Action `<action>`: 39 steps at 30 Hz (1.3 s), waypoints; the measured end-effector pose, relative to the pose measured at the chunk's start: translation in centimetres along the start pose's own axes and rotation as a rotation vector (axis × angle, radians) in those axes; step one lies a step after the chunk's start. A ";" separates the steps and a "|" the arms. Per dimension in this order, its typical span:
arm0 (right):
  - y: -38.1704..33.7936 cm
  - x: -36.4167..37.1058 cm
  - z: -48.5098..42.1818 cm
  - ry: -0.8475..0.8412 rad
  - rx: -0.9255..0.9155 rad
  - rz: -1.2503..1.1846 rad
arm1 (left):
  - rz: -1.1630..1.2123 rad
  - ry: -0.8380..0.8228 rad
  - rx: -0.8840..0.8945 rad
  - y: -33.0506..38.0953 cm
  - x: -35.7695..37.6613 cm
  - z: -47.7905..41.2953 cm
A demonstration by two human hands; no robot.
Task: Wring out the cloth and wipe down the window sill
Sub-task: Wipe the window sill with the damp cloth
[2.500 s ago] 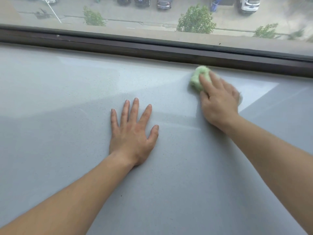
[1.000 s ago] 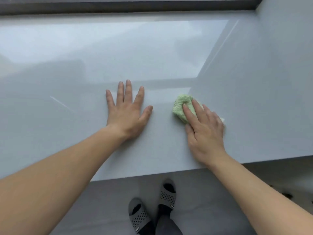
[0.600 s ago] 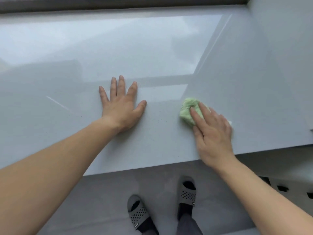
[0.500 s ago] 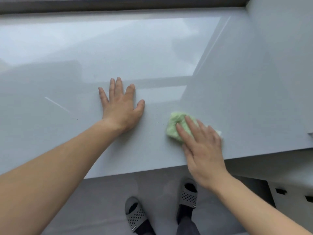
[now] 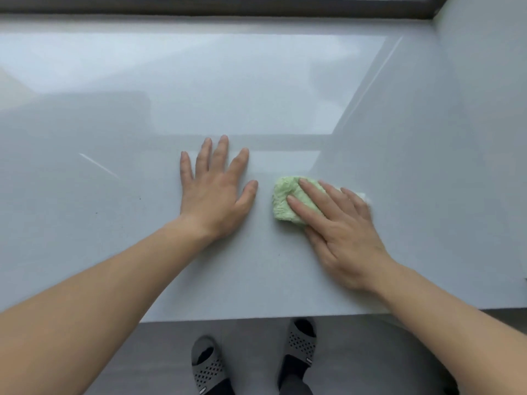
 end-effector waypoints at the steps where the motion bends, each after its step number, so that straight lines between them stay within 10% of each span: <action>1: 1.8 -0.5 -1.2 -0.004 -0.012 0.003 | 0.007 0.020 -0.014 0.1 -0.3 -0.2; 6: 8.7 -3.3 -9.3 0.162 0.322 -0.042 | 0.195 0.148 -0.113 0.7 -1.9 -2.6; 12: 5.7 -2.5 -9.2 0.011 -0.054 -0.040 | 0.200 0.090 -0.172 2.0 -0.7 -5.5; 18: 14.2 -5.4 -18.6 0.137 0.264 -0.042 | 0.228 0.132 -0.124 4.1 -1.8 -10.0; 24: 12.3 -4.9 -18.7 0.045 -0.098 0.005 | 0.069 0.059 -0.192 5.3 -0.2 -11.3; 30: 16.4 -6.6 -28.1 0.150 0.205 -0.008 | -0.024 0.072 -0.200 5.7 0.0 -11.4; 35: 14.9 -6.3 -28.7 0.095 -0.092 0.018 | -0.041 0.062 -0.209 5.7 -0.2 -11.5; 39: 22.0 -8.9 -28.4 0.184 0.112 0.012 | -0.044 0.047 -0.204 5.7 -0.3 -11.4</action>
Point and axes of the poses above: each hand's wrist, its own z-axis away from the middle knuckle, its own x-axis out of the palm, y = z × x, the point moved 7 cm from there along -z, towards the middle knuckle, and after that the axes turned 7 degrees about -x, right-handed, at the moved point
